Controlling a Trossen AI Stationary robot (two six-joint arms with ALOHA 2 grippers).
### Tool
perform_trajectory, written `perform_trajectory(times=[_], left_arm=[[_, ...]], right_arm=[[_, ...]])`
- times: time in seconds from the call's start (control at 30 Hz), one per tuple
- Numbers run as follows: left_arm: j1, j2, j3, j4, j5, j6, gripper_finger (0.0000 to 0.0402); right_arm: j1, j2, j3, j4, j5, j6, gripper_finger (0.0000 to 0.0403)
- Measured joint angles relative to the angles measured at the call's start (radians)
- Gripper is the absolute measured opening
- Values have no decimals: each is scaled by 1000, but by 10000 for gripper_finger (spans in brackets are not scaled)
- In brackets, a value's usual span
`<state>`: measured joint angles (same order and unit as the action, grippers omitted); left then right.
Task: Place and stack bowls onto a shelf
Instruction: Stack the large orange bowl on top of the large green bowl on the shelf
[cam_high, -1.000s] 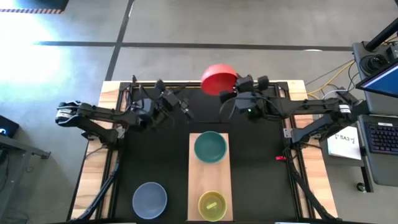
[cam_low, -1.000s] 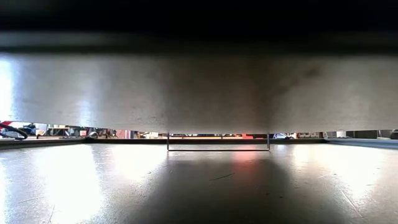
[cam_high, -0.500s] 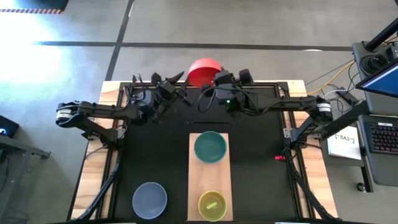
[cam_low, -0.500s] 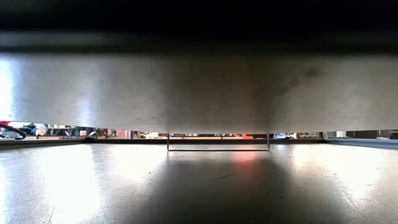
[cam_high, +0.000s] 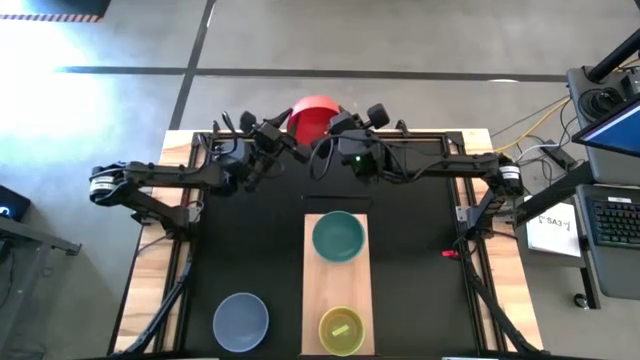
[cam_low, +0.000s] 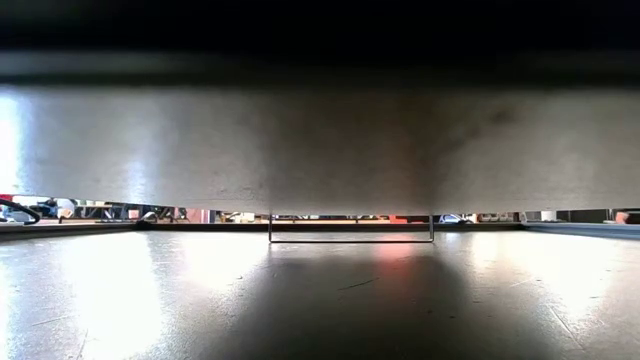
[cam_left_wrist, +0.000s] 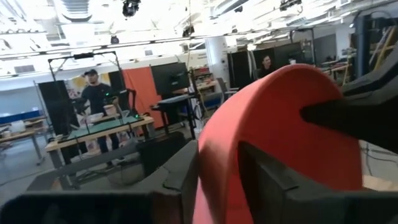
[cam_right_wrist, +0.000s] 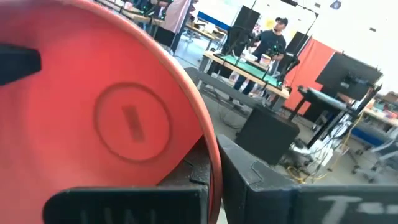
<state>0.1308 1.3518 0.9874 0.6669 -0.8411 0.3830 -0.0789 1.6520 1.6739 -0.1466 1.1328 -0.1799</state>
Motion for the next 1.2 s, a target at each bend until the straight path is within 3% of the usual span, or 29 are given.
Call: perform_trajectory(times=[0.17, 0.53, 0.8, 0.97, 1.2], left_arm=[[2, -1, 0, -43, -21, -2, 14], [12, -1, 0, -119, -35, -82, 1], [11, 2, -1, -180, 6, -163, 0], [12, 2, -2, -235, -17, -218, 0], [9, 2, -2, -317, 22, -312, 0]], right_arm=[[4, 2, 1, -12, 2, -30, 9], [9, -6, 2, -47, -71, -27, 19], [12, -9, 2, -137, -125, 34, 112], [12, -20, 3, -224, -298, 144, 169], [6, -35, 3, -363, -327, 175, 211]])
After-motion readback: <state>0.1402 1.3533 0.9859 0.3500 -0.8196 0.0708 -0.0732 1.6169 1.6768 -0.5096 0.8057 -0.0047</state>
